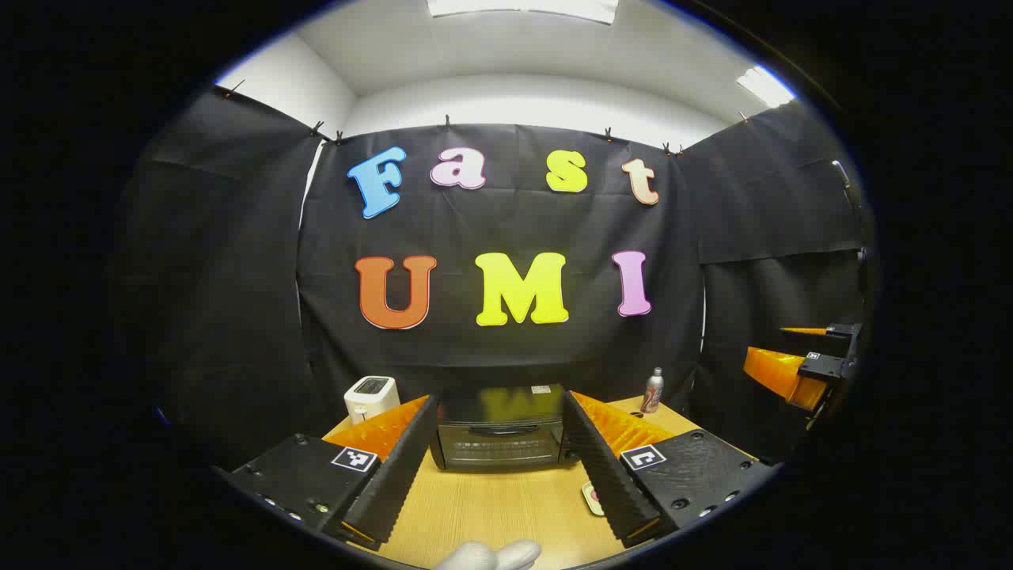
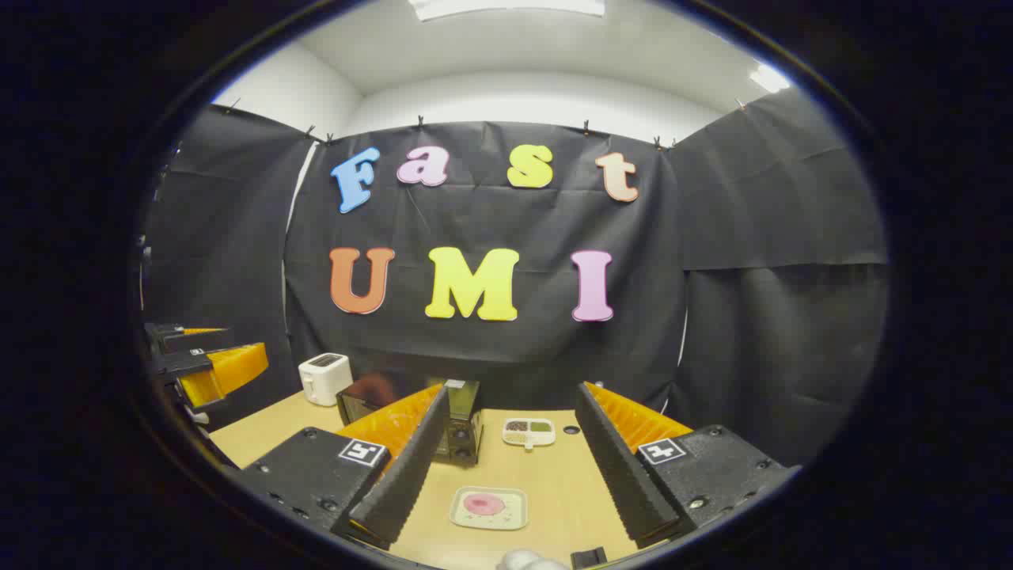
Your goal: Open the electric oven with the left hand, put the food in, and close the electric oven.
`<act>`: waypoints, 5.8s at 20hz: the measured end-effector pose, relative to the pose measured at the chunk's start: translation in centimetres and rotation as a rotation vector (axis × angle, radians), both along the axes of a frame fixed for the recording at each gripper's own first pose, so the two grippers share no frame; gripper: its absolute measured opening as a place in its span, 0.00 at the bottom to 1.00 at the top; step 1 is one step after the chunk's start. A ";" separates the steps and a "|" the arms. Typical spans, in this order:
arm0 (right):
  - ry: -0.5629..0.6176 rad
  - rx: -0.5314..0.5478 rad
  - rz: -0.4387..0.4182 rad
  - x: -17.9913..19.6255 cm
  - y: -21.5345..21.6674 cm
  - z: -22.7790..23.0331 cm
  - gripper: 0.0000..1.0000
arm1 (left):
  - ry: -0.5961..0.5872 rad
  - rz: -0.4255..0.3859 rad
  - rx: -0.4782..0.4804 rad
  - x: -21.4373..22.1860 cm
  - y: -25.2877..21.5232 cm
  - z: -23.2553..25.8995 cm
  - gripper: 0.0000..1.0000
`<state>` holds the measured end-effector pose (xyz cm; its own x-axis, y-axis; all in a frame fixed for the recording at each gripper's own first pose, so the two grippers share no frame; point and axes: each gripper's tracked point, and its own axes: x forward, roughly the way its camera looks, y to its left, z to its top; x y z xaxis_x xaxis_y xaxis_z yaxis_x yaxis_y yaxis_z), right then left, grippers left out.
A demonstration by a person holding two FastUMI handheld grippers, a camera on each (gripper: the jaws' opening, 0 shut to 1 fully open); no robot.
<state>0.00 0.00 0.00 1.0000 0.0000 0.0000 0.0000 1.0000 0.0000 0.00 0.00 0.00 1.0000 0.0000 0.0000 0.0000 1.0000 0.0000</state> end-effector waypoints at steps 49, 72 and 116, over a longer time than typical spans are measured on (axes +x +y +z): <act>0.148 0.000 -0.061 6.6 -8.9 -4.0 1.00 | 0.278 0.038 0.022 27.0 -2.0 -21.5 0.98; 0.168 0.010 -0.025 8.3 -7.5 -5.4 0.97 | 0.341 -0.001 -0.004 27.9 -1.9 -21.8 0.96; 0.321 -0.037 -0.006 5.4 -6.3 -12.4 0.96 | 0.585 0.030 -0.020 13.9 -2.1 -37.1 0.96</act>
